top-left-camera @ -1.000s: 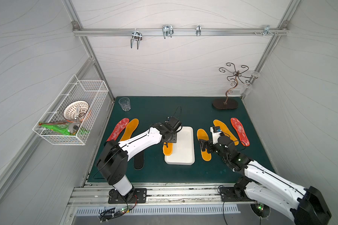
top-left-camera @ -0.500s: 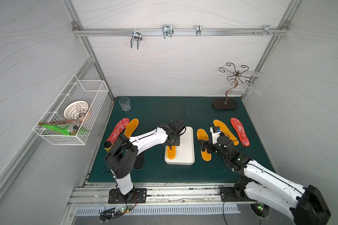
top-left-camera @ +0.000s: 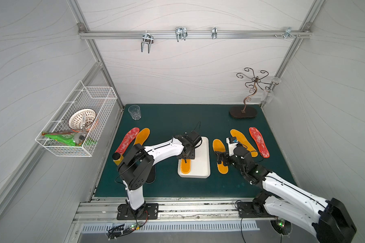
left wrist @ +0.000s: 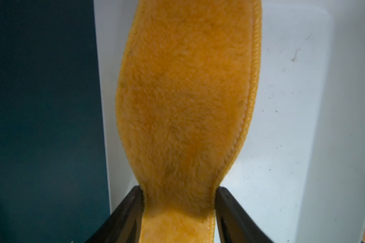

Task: Put the insoles into the storage box
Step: Place the insole in the storage box.

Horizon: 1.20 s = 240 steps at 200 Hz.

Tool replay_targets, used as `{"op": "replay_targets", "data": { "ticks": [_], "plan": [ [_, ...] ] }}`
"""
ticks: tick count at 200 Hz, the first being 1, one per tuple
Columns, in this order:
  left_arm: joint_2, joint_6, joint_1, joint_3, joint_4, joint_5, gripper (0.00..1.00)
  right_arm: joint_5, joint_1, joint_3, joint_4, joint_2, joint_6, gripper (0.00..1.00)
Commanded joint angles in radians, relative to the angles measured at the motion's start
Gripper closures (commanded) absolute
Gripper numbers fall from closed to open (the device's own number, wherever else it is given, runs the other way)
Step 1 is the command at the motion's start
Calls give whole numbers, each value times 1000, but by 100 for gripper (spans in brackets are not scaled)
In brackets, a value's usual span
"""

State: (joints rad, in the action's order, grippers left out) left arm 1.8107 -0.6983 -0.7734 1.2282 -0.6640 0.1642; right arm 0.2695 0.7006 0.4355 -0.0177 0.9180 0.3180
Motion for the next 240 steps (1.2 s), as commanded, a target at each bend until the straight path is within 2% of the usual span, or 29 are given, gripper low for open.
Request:
{"op": "replay_targets", "data": {
  "ticks": [1,65,97,130,142,168,186,201,209,222,232,240],
  "plan": [
    [21,-16,-6,26,-6,23,41,4,-3,6,11,2,9,1],
    [-15,-30,-12,28,-39,64,32,-6,-15,42,40,65,35,1],
    [-91,-30,-12,19,-54,88,30,-155,-119,107,130,112,85,1],
    [-181,2,0,-12,-47,124,30,-208,-167,168,225,154,112,3],
    [-220,22,39,-57,-18,97,31,-215,-182,206,290,177,119,6],
    [-303,73,166,-190,96,-36,35,-227,-232,287,448,220,139,10],
    [-348,97,211,-256,128,-53,40,-254,-271,307,492,229,129,12],
    [-375,95,250,-317,180,-127,43,-292,-301,310,498,242,123,14],
    [-381,90,267,-346,207,-172,45,-332,-329,308,492,256,122,18],
    [-380,91,270,-374,222,-187,51,-448,-388,301,465,292,123,33],
    [-375,88,270,-392,228,-195,52,-518,-421,298,444,327,132,44],
    [-368,85,269,-409,236,-209,52,-558,-437,296,427,353,138,49]
  ]
}}
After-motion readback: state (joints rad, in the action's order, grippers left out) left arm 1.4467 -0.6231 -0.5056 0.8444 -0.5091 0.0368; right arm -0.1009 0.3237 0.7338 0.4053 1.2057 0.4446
